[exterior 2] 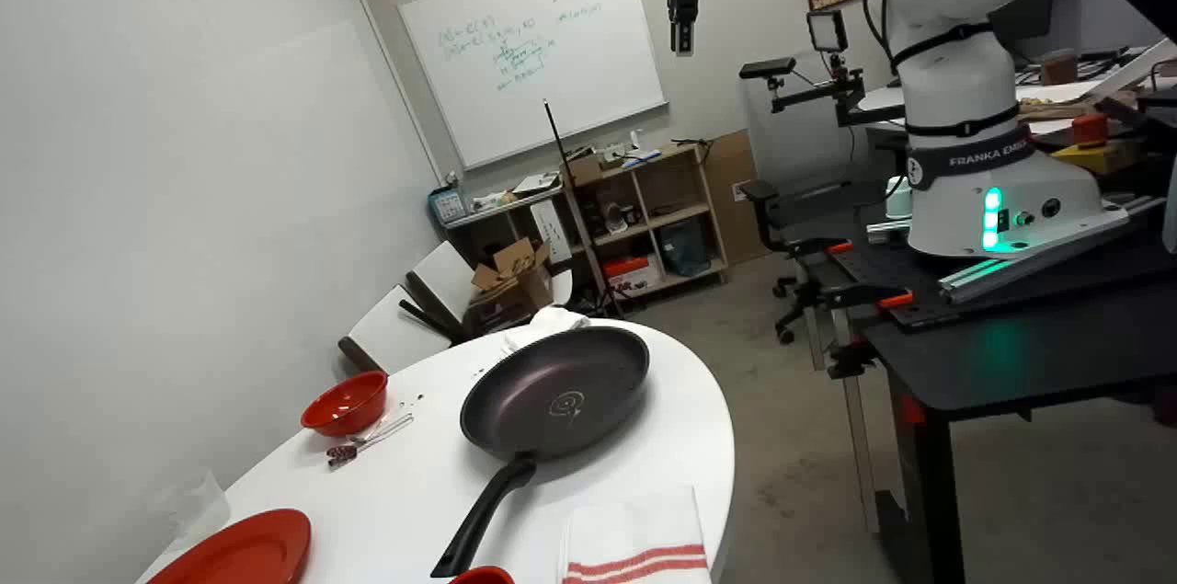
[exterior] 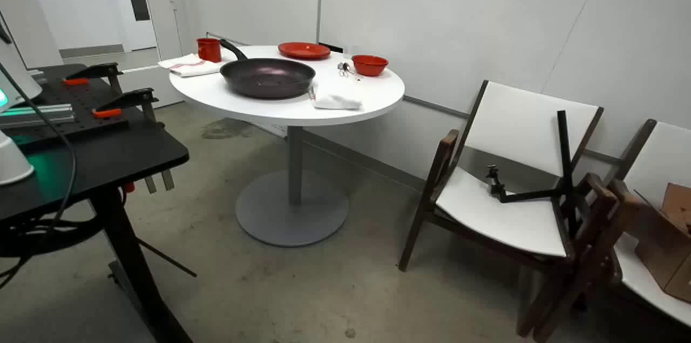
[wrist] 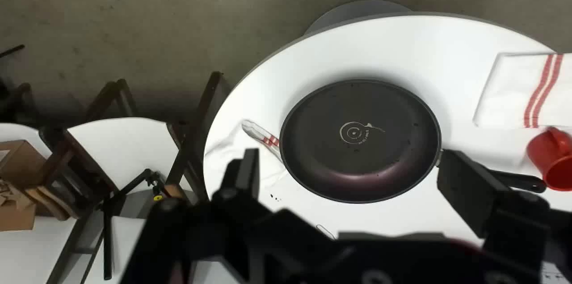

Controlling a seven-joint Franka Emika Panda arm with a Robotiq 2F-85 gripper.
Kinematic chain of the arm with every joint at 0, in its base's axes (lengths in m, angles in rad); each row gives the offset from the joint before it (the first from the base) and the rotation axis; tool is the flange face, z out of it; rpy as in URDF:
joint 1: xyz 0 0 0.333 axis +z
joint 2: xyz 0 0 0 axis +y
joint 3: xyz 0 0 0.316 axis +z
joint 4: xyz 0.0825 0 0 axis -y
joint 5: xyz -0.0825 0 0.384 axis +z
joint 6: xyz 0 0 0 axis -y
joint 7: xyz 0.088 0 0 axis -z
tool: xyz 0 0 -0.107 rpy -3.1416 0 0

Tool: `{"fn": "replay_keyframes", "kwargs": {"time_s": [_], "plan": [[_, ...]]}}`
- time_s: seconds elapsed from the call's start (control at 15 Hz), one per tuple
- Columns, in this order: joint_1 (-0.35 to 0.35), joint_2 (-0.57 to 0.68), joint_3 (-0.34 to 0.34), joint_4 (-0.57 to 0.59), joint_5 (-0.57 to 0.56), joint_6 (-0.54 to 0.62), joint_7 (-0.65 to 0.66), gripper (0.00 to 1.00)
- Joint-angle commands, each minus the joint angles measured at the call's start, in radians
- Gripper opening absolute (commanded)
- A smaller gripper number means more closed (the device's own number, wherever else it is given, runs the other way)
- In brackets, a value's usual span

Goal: Wipe the pan with the white cloth

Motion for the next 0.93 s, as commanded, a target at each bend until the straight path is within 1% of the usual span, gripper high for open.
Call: {"fn": "replay_keyframes", "kwargs": {"time_s": [0.0,0.73,0.87], "plan": [[0.006,0.001,-0.005,0.003,-0.005,-0.004,0.005,1.0],[0.006,0.001,-0.005,0.003,-0.005,-0.004,0.005,1.0],[0.011,0.058,-0.011,0.02,-0.002,0.003,-0.006,1.0]]}}
